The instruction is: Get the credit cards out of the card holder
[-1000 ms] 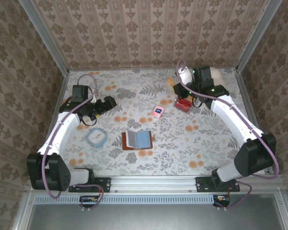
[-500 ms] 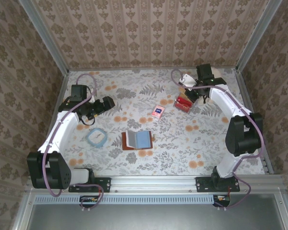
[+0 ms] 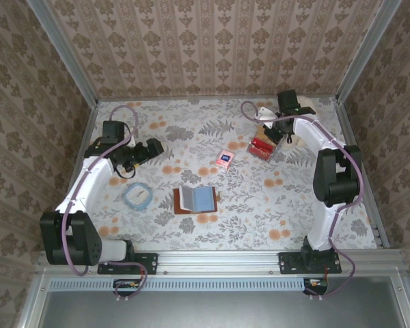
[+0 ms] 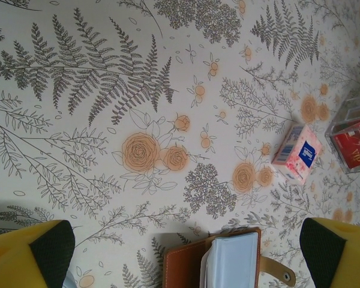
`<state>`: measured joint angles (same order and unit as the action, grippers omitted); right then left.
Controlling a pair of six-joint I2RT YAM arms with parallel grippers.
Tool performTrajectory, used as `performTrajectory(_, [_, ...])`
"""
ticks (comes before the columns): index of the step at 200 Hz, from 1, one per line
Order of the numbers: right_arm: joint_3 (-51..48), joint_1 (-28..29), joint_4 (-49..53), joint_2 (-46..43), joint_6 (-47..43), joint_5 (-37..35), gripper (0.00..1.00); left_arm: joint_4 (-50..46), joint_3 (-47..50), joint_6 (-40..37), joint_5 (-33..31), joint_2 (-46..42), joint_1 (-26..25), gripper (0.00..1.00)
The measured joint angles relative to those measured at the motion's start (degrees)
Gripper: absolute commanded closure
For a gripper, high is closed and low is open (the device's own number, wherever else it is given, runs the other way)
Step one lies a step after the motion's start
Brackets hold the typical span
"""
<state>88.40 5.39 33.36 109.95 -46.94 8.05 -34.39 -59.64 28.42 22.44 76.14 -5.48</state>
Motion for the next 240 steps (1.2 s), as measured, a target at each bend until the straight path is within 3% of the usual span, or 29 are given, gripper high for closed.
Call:
performTrajectory(80, [-1.0,-0.3,-0.4,0.0,-3.3,-0.2,0.97,-0.1,0.5,0.0,0.1,0.0,0.0,0.00])
performTrajectory(147, [-2.8,-0.4,-3.3,0.1,-4.4,-0.5,0.73,0.1,0.9,0.0,0.3,0.9,0.0,0.00])
performTrajectory(192, [-2.8,-0.4,-5.0,0.1,-3.6,-0.5,0.69,-0.2,1.1,0.0,0.2,1.0,0.0,0.00])
performTrajectory(204, [-2.8,-0.4,-5.1,0.0,-2.4,-0.1,0.66,-0.3,1.1,0.0,0.2,1.0,0.0,0.00])
performTrajectory(222, [-4.0,-0.4,-6.2,-1.2,0.2,0.9,0.53,-0.7,1.1,-0.2,-0.6,1.0,0.0,0.00])
performTrajectory(240, [-6.3,-0.4,-7.6,-4.8,4.7,1.4,0.49,-2.1,0.8,-0.7,-2.7,0.2,0.0,0.00])
